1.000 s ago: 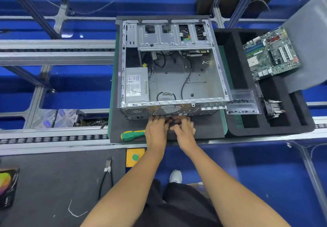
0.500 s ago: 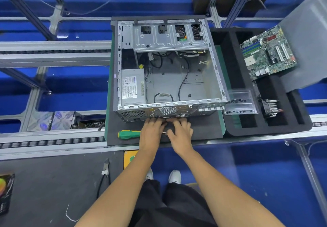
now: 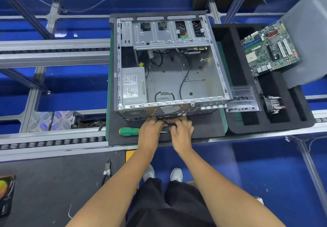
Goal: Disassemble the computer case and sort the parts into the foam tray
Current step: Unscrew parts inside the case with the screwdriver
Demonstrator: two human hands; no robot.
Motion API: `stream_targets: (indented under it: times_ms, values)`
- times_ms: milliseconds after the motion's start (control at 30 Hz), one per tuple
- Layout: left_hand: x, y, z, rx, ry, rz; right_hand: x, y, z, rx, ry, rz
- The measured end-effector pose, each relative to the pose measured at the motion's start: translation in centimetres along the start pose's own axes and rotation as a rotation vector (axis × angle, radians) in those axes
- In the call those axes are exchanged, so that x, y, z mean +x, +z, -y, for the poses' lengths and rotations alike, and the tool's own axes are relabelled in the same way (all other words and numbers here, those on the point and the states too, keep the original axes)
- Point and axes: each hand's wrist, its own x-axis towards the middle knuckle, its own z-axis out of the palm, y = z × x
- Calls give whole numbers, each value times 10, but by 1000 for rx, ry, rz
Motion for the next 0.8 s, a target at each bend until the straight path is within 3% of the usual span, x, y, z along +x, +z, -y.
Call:
stream_targets:
  times_ms: [200,367,667,800]
  values:
    - [0,-1,7,24,93,65,-10,-4,-2,88,14,-8]
    - [5,-15,12,85,274,127,-14,-6,1,20,-43,30]
    - [2,-27,23,-39,319,135,-21,-9,8,297,76,-48]
    - [1,-21,33,-140,357,53,-20,-8,24,706,284,-120]
